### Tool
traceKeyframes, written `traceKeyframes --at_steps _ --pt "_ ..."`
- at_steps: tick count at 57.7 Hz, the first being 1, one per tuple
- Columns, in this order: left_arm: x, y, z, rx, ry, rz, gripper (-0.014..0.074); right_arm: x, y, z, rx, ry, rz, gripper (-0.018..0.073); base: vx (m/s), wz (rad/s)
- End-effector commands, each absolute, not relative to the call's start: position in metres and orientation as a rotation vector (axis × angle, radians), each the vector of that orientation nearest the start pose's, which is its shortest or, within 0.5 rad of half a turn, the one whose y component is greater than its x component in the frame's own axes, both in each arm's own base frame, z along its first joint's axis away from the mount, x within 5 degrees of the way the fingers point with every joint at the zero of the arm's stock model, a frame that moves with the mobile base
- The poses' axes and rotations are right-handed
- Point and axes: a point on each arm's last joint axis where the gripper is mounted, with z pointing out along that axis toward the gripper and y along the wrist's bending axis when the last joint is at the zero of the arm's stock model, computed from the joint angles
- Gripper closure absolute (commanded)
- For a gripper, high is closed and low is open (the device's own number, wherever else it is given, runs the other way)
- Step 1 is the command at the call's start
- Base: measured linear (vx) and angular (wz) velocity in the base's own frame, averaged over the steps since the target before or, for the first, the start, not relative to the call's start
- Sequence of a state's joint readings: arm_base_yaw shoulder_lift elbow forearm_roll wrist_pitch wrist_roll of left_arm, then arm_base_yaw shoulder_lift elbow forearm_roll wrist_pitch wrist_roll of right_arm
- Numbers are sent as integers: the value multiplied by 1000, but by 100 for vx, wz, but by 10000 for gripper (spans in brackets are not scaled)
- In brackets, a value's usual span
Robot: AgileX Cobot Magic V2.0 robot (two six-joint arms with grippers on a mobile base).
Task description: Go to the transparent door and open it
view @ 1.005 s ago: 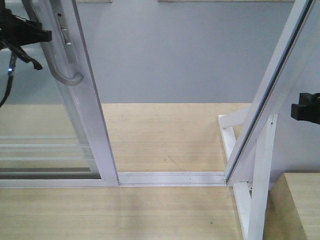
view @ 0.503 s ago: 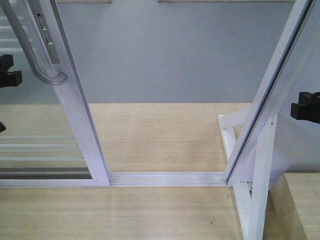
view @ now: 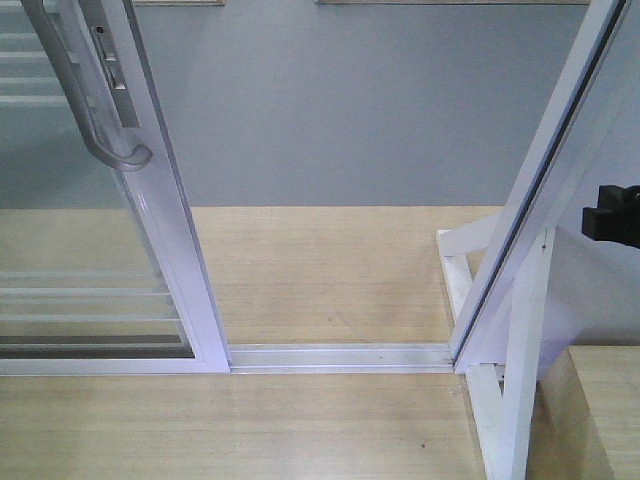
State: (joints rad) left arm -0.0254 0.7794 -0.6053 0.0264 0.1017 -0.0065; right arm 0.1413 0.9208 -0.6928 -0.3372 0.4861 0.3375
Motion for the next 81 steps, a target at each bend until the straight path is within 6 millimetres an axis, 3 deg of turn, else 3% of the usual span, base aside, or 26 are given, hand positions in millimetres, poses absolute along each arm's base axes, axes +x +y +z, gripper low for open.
traceKeyframes --at_steps 1,8,15,31,43,56,81 --pt "167 -5 350 31 1645 -18 165 188 13 323 -46 2068 -61 139 0 0" --pt "164 -5 344 35 1653 -14 192 188 13 322 -46 2070 -62 139 0 0" --pt "149 -5 328 26 1649 -23 271 188 13 322 -47 2069 -62 139 0 0" --pt "101 -3 282 40 1543 -11 605 188 13 322 -47 2069 -62 139 0 0" --pt "77 -3 247 149 1510 101 604 188 13 322 -47 2069 -62 139 0 0" --pt "60 -2 202 152 1471 110 604 188 13 322 -47 2069 -62 139 0 0" --pt "57 -2 194 153 1556 105 603 188 13 322 -47 2069 -62 139 0 0"
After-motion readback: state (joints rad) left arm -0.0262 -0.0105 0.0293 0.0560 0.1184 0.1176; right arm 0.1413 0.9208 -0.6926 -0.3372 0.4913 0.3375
